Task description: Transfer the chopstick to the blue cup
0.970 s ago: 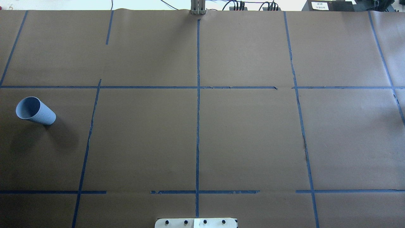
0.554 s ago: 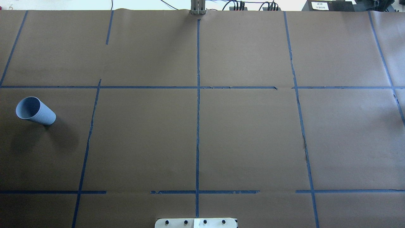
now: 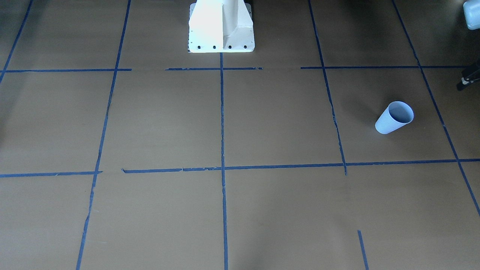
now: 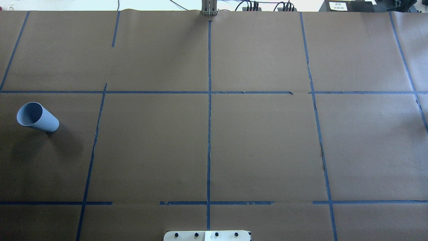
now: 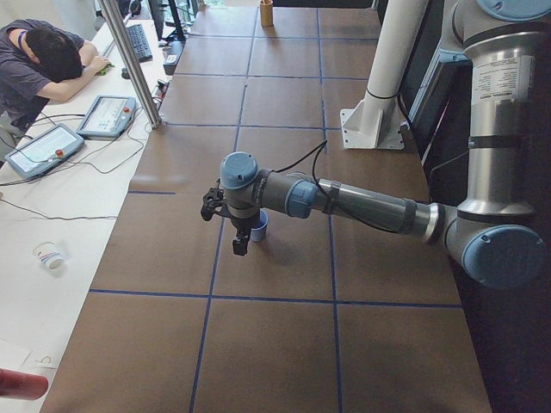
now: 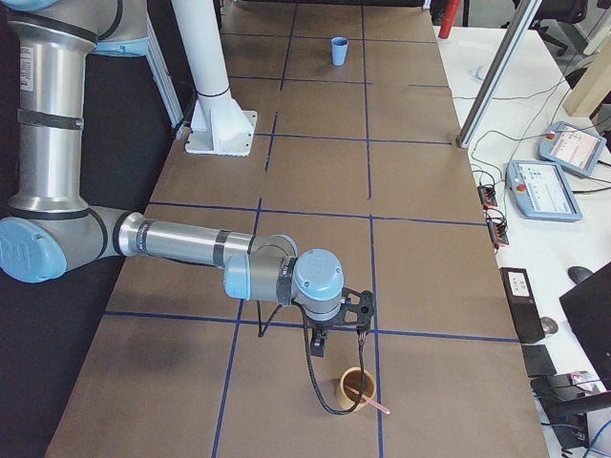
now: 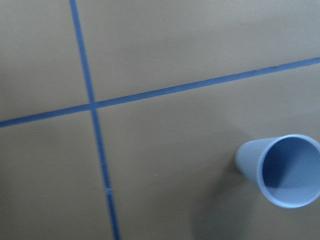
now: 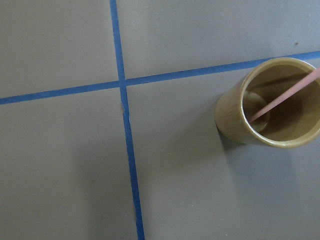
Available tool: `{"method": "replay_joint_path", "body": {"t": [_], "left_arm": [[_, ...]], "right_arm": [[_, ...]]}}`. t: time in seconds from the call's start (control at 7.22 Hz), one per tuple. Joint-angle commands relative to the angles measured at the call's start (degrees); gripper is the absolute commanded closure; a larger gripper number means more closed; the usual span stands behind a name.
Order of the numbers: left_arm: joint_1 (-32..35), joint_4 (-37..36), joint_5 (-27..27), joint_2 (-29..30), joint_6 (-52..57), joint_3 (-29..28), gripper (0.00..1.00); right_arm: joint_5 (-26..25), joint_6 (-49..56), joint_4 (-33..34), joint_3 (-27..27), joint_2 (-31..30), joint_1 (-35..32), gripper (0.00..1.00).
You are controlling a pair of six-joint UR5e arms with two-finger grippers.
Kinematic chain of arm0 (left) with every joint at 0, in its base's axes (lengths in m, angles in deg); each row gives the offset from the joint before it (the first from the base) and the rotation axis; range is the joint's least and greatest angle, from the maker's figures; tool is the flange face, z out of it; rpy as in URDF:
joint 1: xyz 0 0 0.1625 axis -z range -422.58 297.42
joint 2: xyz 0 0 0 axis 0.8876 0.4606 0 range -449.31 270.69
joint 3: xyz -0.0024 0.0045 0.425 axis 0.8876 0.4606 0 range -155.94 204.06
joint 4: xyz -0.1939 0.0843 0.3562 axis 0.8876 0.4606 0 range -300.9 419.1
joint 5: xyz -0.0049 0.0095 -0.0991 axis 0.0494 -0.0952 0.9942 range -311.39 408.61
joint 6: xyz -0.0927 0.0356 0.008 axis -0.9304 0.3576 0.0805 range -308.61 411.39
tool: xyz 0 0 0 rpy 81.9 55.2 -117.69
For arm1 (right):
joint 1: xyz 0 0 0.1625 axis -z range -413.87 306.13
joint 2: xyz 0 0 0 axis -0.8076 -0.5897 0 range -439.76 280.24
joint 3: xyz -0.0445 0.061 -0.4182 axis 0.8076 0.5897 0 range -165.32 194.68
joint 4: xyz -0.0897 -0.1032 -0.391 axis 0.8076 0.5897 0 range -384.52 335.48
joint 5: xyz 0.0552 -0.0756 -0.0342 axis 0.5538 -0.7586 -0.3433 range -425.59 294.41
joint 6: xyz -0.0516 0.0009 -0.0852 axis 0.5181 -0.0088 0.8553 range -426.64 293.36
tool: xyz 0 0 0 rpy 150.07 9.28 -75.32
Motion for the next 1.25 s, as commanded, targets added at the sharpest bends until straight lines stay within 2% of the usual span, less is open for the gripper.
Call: {"method": "replay_joint_path", "body": {"t": [0.0,0.14,0.42,1.11], "left_arm": [[-5.37,10.29,-0.35,-0.05,-13.66,-2.41,0.0],[-7.3,14.62,-0.7,-0.05,-17.44,-4.09,0.0],[-12.05,19.04,-6.05,0.39,-24.13,-5.42,0.0],[-16.19,19.06,-7.03,3.55,-24.34,-10.08,0.0]], "right_arm": [[-0.02,0.0,0.0,-0.08,0.0,0.0,0.0],[0.07,0.0,0.0,-0.08,0.0,0.0,0.0],[0.07,0.0,-0.09,-0.43,-0.26,0.0,0.0],[0.07,0.0,-0.09,-0.52,-0.53,0.0,0.0]]}}
